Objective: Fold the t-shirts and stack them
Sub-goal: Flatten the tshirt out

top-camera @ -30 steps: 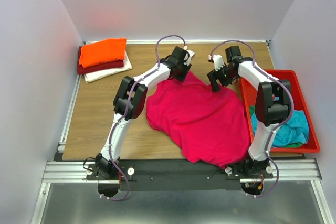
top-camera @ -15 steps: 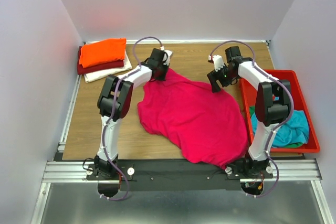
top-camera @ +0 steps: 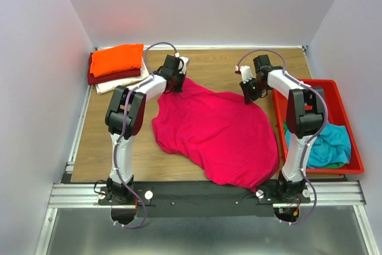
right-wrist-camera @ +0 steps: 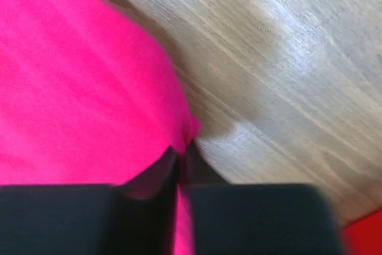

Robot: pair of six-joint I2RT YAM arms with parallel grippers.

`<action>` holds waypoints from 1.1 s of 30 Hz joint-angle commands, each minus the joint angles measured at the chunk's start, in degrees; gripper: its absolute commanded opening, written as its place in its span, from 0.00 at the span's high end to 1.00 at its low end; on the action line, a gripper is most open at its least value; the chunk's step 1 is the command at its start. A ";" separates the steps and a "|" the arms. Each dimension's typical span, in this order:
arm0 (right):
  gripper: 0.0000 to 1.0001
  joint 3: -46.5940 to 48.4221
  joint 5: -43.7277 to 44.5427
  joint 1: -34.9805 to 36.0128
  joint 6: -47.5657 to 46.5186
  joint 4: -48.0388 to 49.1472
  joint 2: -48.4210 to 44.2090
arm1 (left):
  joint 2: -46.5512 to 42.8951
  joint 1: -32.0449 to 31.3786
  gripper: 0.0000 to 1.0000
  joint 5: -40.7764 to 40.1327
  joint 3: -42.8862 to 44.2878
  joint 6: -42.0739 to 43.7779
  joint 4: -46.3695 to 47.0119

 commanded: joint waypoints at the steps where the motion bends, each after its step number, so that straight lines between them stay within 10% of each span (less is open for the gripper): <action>1: 0.99 2.39 -1.31 -0.03 1.03 -1.05 0.46 | -3.65 1.30 1.00 0.98 -0.32 -0.79 1.19; 11: 1.00 42.94 -2.36 0.32 5.68 -7.64 -3.94 | -15.68 5.26 1.00 1.51 21.53 -3.42 -0.57; 16: 1.00 47.32 -7.45 0.32 6.56 -7.47 -14.20 | -27.80 5.79 1.00 4.57 25.80 -5.79 2.14; 29: 0.99 -18.84 -18.46 0.32 -11.97 -9.57 -62.54 | -72.35 4.47 1.00 26.18 -29.63 -15.71 12.52; 32: 0.60 -28.35 -15.65 0.32 -15.05 -15.36 -68.79 | -82.81 3.85 0.93 32.44 -45.63 -21.60 9.11; 33: 0.40 -30.28 -14.16 0.41 -15.66 -16.34 -70.37 | -89.45 3.77 0.71 31.84 -50.80 -24.23 5.88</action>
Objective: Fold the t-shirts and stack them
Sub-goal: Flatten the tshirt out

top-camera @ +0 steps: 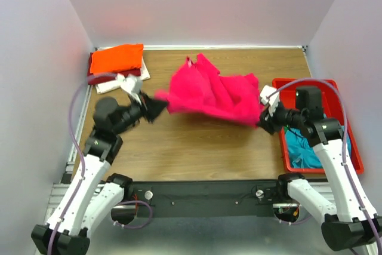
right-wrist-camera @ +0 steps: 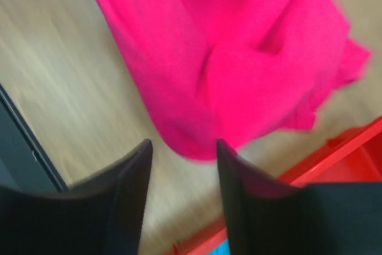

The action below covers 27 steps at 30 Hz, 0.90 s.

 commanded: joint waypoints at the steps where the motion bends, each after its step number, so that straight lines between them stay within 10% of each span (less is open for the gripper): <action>1: 0.30 -5.45 3.36 -0.23 -5.73 -7.51 -4.16 | -15.04 -0.56 0.62 5.98 -12.00 -9.45 -8.81; 4: 0.07 -5.72 5.04 -0.14 -4.50 -7.00 -3.38 | -23.57 -0.65 0.33 -2.60 -8.52 -9.38 -17.85; 9: 0.00 -5.28 5.73 -0.14 6.10 4.59 5.92 | -17.03 -0.65 0.31 -7.92 -4.63 -6.92 -18.16; 18: 0.07 4.92 4.51 -0.23 13.61 9.88 29.50 | 27.51 -1.44 0.40 -8.97 8.26 3.19 -2.94; 27: 0.06 2.12 0.93 -3.38 12.30 12.25 32.05 | 66.29 -9.53 0.40 -32.39 36.75 11.89 -22.87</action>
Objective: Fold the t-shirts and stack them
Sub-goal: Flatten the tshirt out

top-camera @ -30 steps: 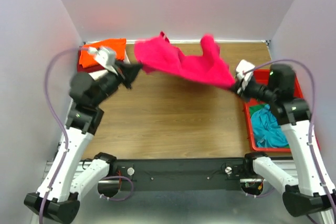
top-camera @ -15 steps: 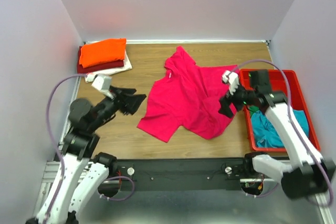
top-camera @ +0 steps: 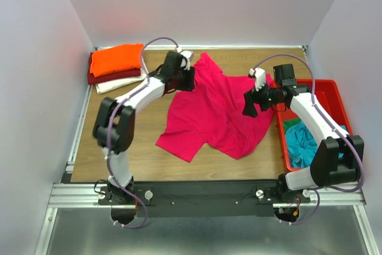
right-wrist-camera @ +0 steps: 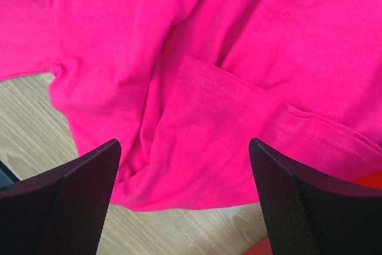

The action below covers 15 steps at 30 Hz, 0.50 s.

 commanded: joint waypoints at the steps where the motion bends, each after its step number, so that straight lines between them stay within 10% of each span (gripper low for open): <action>1: 0.06 -2.22 -4.94 -3.15 -0.86 2.33 0.10 | 10.44 -2.16 0.40 -15.76 7.19 5.42 -10.81; 15: 0.03 -8.11 -15.41 -7.37 -3.42 2.33 -4.48 | 18.02 -1.20 0.51 -21.67 8.34 6.31 -11.78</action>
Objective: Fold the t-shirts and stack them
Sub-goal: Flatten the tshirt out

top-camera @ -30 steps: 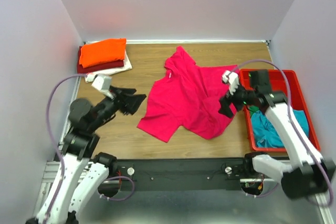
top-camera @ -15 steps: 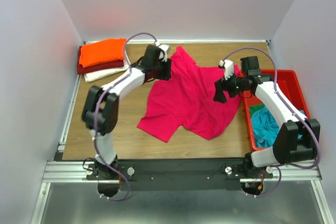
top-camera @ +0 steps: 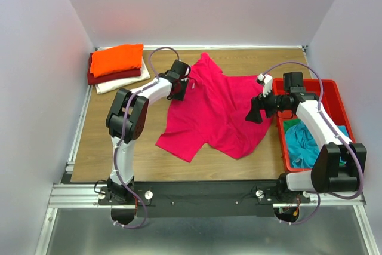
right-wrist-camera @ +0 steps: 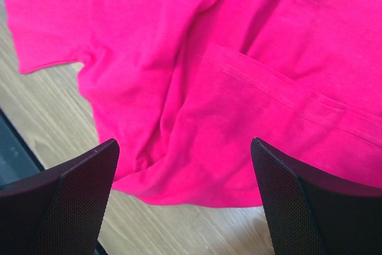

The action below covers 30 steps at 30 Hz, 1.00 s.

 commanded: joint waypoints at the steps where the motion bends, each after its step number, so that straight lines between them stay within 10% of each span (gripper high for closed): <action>1: 0.03 -0.92 -4.60 -0.40 -0.86 0.69 -0.74 | 1.67 0.27 0.53 -1.05 -0.10 0.54 -1.28; 4: 0.03 -1.10 -4.69 -0.31 -0.86 0.61 -1.53 | 0.89 0.36 0.77 1.93 -2.73 0.01 -0.85; 5: 0.03 -1.18 -4.77 -0.31 -0.86 0.69 -2.05 | 0.01 0.62 1.00 2.64 -5.53 -0.34 -0.32; 15: 0.03 -1.01 -4.86 -0.75 -0.42 0.69 -4.43 | -39.16 15.73 1.00 19.95 -40.76 -14.57 10.58; 30: 0.03 -0.57 -2.49 -0.75 -0.33 0.69 -2.50 | -100.34 18.29 1.00 17.07 -59.43 -49.37 -4.25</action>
